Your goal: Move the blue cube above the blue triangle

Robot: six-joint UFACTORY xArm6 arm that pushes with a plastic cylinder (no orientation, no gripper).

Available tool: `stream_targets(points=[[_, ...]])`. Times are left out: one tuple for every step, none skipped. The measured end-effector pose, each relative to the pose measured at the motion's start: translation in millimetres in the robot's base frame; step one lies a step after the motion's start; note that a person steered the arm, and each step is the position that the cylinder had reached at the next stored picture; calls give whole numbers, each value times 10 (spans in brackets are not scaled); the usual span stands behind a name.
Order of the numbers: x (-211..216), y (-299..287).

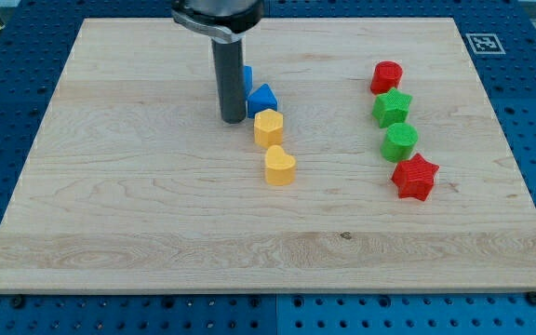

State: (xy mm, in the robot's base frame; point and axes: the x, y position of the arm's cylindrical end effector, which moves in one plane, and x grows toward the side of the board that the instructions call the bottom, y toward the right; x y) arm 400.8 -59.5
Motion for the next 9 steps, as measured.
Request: stream_targets(points=[[-138, -215], [-206, -226], [-259, -86], [-405, 18], [-462, 180], [-473, 235], [-498, 212], [-749, -115], [-845, -438]])
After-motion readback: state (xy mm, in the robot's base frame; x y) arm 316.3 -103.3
